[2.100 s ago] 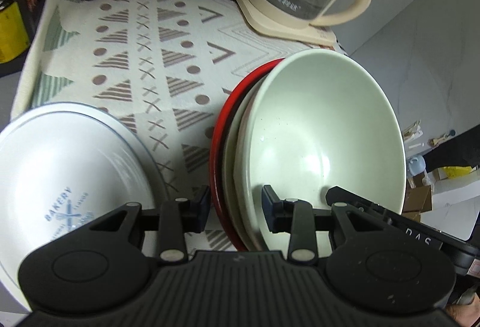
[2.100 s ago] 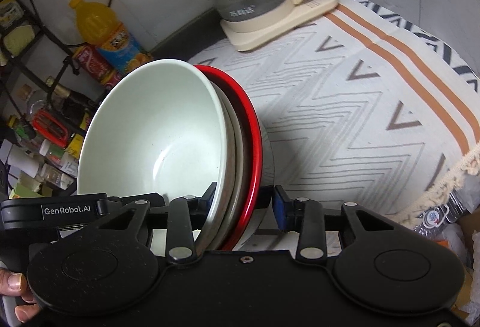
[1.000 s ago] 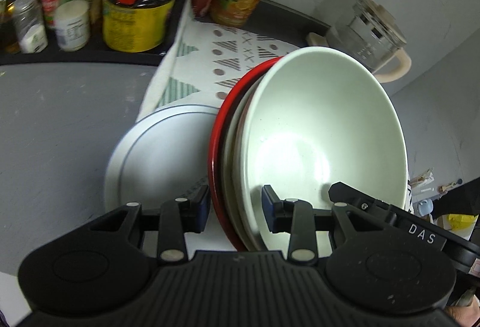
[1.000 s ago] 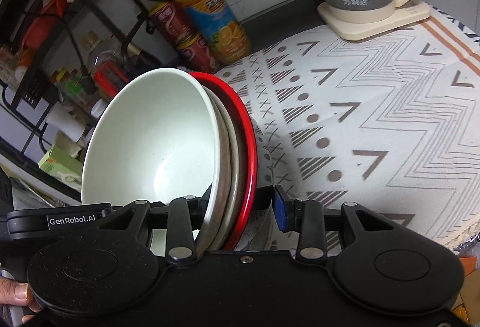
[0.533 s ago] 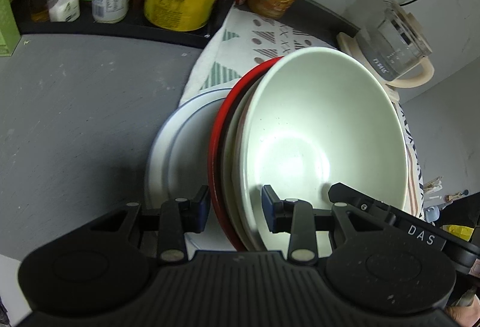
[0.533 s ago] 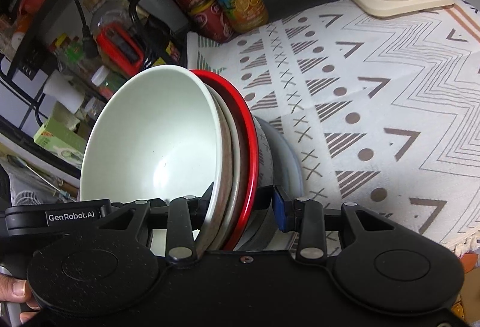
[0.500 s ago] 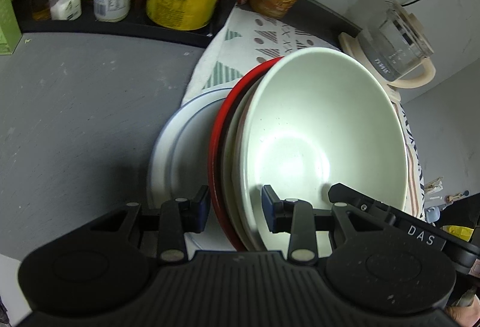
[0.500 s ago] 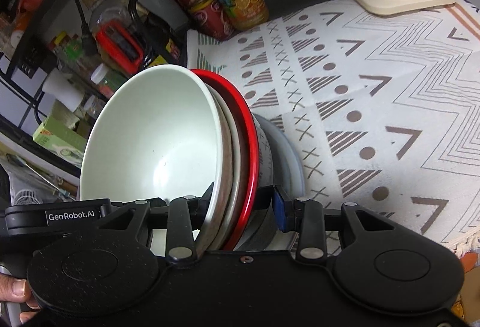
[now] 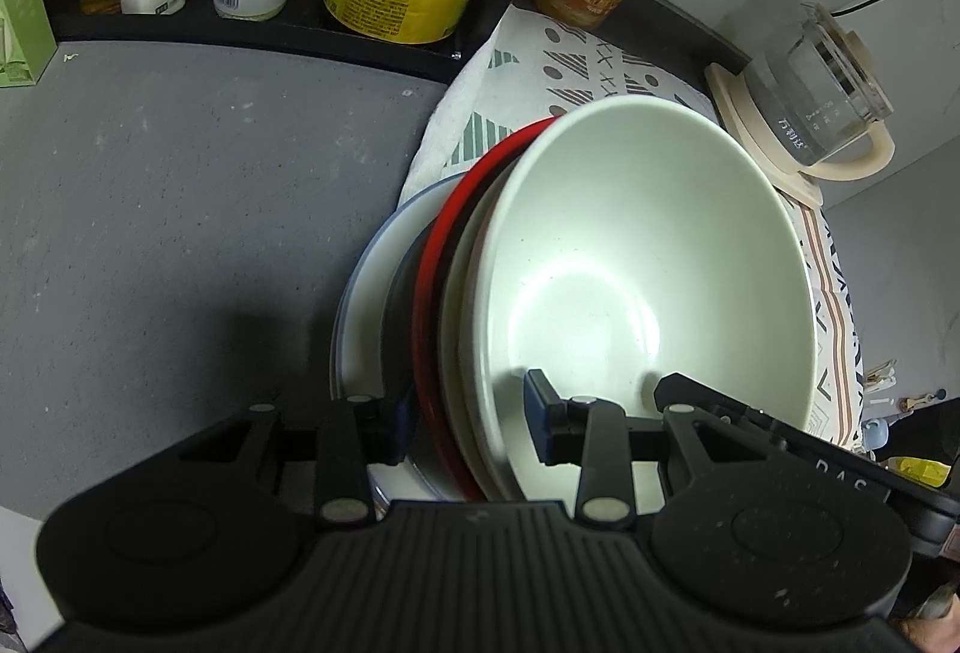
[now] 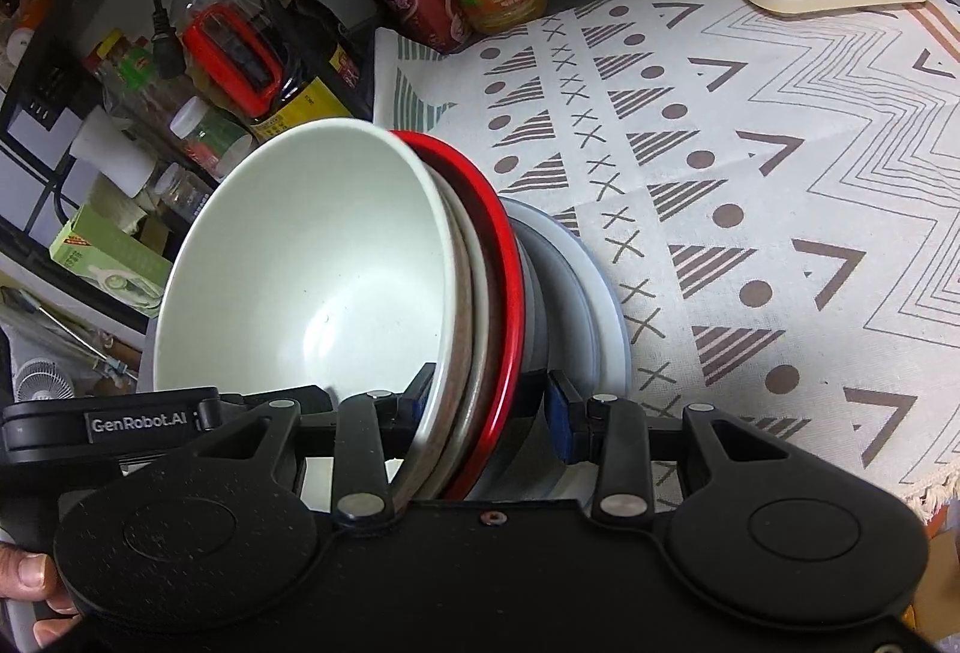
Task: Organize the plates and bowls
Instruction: 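Lift the bowl stack with both grippers and carry it over the plates, then lower the bowl stack onto the 'BAKERY' plate with both grippers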
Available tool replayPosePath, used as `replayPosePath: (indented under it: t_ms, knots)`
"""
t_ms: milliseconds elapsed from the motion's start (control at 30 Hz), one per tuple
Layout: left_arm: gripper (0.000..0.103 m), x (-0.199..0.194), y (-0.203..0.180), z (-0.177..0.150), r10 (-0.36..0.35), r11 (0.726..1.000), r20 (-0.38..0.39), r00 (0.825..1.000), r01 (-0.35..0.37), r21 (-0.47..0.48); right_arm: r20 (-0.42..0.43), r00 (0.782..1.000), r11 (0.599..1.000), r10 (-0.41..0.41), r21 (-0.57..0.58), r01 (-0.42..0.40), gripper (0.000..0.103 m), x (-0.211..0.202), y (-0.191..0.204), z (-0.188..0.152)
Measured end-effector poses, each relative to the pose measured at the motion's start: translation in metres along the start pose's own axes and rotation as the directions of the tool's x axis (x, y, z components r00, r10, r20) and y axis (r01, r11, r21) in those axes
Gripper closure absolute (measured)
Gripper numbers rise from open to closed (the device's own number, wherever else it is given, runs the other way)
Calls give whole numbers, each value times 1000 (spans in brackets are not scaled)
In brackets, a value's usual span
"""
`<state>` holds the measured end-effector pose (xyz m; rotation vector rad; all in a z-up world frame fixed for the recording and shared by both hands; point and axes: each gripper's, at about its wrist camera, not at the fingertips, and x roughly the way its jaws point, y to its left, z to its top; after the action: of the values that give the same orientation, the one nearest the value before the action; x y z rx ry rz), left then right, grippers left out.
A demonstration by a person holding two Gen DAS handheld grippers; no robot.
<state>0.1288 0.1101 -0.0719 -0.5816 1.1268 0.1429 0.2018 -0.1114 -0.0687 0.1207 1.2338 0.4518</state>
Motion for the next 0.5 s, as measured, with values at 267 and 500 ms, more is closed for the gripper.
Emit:
replayPosePath:
  t_ms: [267, 500]
  knots:
    - [68, -1, 0, 4, -26, 1000, -1, 1000, 26, -5, -4, 1000, 999, 15, 40, -15, 61, 6, -5, 2]
    - [63, -14, -2, 6, -13, 999, 44, 999, 12, 31, 76, 997, 1000, -1, 22, 0, 46, -13, 2, 2]
